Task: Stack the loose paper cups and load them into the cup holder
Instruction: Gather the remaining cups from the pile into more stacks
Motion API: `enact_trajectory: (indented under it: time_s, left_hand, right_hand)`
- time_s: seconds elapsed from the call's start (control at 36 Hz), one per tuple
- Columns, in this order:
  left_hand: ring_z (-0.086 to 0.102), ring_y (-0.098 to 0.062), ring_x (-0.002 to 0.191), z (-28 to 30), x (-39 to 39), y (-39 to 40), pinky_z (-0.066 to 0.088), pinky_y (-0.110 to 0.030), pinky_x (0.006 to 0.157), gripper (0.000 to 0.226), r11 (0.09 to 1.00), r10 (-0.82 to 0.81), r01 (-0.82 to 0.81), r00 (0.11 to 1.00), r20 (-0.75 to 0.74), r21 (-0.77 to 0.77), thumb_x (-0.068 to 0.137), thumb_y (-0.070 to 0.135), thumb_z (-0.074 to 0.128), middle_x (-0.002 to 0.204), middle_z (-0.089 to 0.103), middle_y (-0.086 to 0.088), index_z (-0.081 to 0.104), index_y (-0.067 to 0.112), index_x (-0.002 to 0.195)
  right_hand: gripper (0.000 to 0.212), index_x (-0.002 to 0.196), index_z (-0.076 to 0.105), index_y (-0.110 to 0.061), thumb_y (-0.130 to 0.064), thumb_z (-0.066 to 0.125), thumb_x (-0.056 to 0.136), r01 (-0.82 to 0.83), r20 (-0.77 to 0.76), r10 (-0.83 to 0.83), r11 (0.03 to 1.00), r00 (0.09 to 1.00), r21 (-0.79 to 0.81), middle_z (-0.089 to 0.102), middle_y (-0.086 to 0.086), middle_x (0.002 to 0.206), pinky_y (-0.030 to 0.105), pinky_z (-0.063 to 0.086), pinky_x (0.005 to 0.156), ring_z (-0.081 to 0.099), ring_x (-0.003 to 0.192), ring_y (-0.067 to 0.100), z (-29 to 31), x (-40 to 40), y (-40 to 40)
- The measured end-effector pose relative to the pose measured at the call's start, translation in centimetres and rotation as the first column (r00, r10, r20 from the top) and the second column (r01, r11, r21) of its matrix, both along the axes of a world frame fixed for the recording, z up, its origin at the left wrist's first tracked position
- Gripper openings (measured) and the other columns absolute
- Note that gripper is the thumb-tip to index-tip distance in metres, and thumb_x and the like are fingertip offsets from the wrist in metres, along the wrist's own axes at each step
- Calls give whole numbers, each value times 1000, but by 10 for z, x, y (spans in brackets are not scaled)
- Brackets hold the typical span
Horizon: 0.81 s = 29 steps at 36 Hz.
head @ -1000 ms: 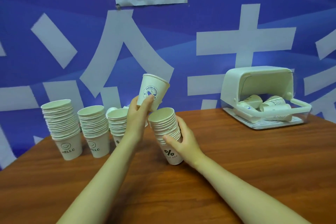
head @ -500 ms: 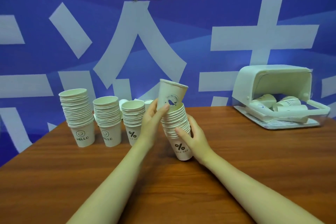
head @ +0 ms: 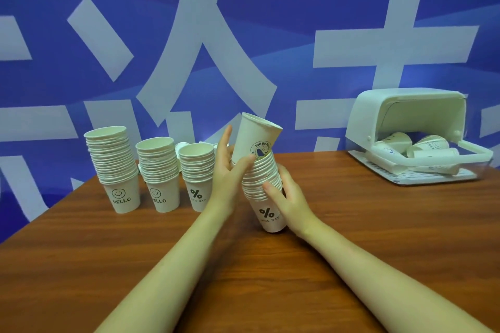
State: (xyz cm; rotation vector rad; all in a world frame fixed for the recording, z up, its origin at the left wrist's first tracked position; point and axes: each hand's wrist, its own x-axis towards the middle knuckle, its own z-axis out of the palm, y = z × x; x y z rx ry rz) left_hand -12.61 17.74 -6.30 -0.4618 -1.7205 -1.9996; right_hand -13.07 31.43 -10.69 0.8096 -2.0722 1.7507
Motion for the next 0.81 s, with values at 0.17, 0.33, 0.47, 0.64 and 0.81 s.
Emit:
enact_trajectory:
  time_s: [0.17,0.33,0.47,0.64,0.81]
  left_hand:
    - [53,2,119,2,4,6,47,-19,91,72,980,48,-64,995,-91,-188,81,36,60,134,49,13,31,32,148]
    - [40,-14,136,-6,11,26,38,-41,111,72,952,18,-51,994,-110,-301,86,49,52,144,45,3,29,28,151]
    - [37,3,131,-10,13,32,31,-14,108,56,964,8,-21,999,-52,-264,98,39,30,139,45,1,29,22,151]
    - [45,-2,131,-13,6,25,40,-22,106,51,984,-48,47,999,-4,-174,100,41,37,151,41,5,31,27,149]
    - [54,12,114,-11,7,26,48,-13,88,48,992,-72,72,997,0,-107,101,32,34,135,46,20,23,34,147]
  right_hand:
    - [68,149,29,-28,-48,54,88,36,-118,-34,999,992,20,47,-6,145,34,42,107,45,133,8,13,-2,3]
    - [58,144,24,-37,-47,46,91,87,-163,-131,964,978,-250,43,-20,141,25,45,101,46,128,-1,53,8,10]
    - [44,134,46,-26,-34,57,92,121,-141,-160,959,977,-257,57,-12,128,24,50,91,56,116,3,59,4,20]
    - [47,130,48,-34,-48,52,85,194,-192,-194,981,962,-20,57,-10,131,25,49,95,55,116,3,41,-6,27]
    - [41,138,35,-44,-39,38,96,136,-127,-127,989,984,65,42,-31,130,6,34,98,39,122,-19,34,-3,16]
